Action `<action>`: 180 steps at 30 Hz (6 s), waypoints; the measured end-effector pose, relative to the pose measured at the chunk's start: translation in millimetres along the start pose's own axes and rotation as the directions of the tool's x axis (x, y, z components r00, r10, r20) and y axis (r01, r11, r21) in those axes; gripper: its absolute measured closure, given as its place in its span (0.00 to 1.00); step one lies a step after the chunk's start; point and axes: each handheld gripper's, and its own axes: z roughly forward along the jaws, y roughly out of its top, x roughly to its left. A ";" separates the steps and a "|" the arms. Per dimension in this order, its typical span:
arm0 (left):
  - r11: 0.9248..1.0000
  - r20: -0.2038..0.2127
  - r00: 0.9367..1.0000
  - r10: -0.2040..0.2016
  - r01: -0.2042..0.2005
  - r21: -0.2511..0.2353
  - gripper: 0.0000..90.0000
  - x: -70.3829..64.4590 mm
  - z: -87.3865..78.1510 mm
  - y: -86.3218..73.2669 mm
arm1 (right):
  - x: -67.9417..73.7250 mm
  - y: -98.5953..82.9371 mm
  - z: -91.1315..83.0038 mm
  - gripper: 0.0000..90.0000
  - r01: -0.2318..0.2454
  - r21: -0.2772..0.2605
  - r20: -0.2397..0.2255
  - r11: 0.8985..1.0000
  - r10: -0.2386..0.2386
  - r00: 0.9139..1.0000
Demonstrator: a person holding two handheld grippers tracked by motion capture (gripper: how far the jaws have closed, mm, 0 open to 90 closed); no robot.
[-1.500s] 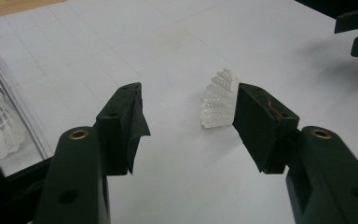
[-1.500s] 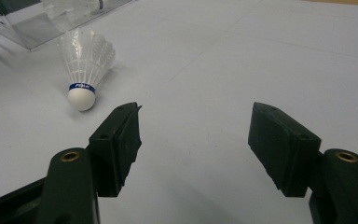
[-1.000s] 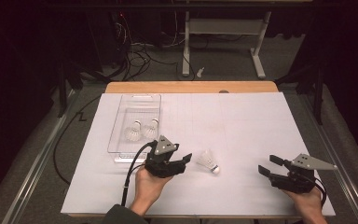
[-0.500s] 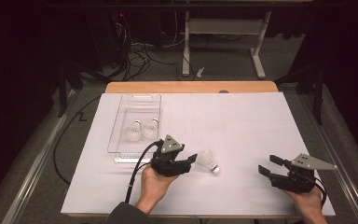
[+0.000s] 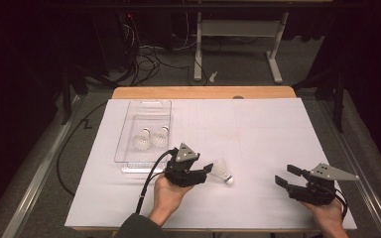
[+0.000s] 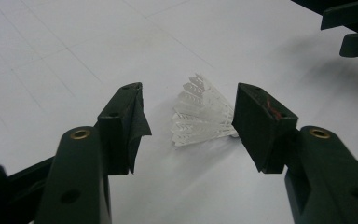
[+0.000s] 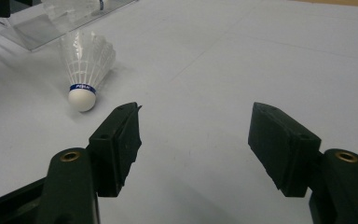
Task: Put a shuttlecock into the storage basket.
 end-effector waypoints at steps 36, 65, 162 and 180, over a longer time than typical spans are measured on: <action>0.999 0.042 0.999 0.009 -0.011 0.039 0.50 -9.2 34.9 4.0 | -0.2 -0.2 -0.1 0.38 -0.001 -0.001 -0.002 1.000 0.001 1.000; 0.989 0.069 0.997 -0.030 0.019 0.145 0.68 -6.9 54.3 -1.3 | -0.2 -0.2 -0.5 0.38 0.002 -0.004 -0.002 1.000 -0.002 1.000; 0.996 0.118 0.993 0.013 -0.023 0.083 1.00 -1.9 9.6 12.4 | 0.2 -0.1 -0.1 0.38 0.004 -0.003 -0.001 1.000 -0.004 1.000; 0.998 0.107 0.994 0.007 -0.014 0.066 1.00 3.3 0.1 15.2 | 0.2 -0.1 0.1 0.38 0.003 0.001 0.001 1.000 -0.003 1.000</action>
